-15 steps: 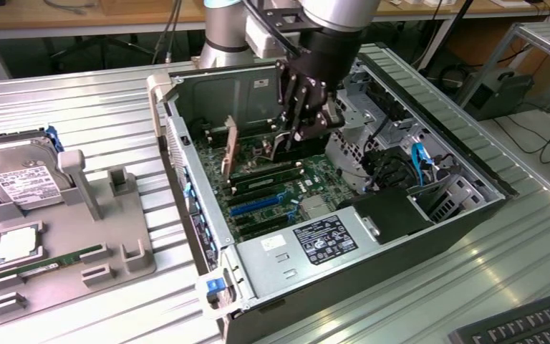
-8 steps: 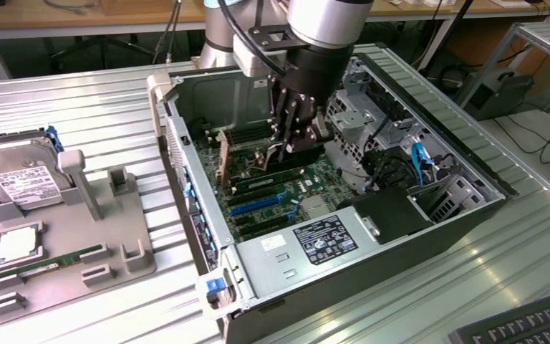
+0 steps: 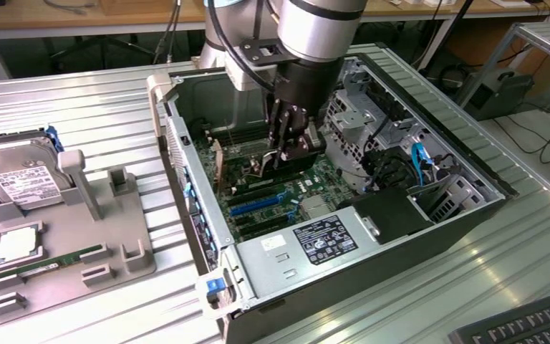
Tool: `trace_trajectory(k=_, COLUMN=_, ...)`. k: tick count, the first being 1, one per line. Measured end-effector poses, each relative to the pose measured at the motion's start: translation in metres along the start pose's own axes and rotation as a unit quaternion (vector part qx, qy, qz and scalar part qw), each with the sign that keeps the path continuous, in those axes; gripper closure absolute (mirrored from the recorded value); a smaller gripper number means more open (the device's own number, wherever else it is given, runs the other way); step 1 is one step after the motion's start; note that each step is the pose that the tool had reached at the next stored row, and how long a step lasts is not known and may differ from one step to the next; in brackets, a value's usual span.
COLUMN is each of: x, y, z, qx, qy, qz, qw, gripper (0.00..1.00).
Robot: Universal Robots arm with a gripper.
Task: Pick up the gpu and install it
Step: 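Insert the gpu into the slot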
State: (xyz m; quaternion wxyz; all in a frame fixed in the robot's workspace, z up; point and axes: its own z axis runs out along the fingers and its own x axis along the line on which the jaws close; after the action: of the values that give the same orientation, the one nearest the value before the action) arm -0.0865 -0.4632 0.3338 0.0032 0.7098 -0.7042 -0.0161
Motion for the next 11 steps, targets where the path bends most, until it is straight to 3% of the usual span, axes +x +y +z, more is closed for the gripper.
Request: trace_trajectory(k=11, x=0.0, y=0.0008, z=0.0183, qx=0.0008, qy=-0.0002, qz=0.002, qw=1.0, gripper=0.74)
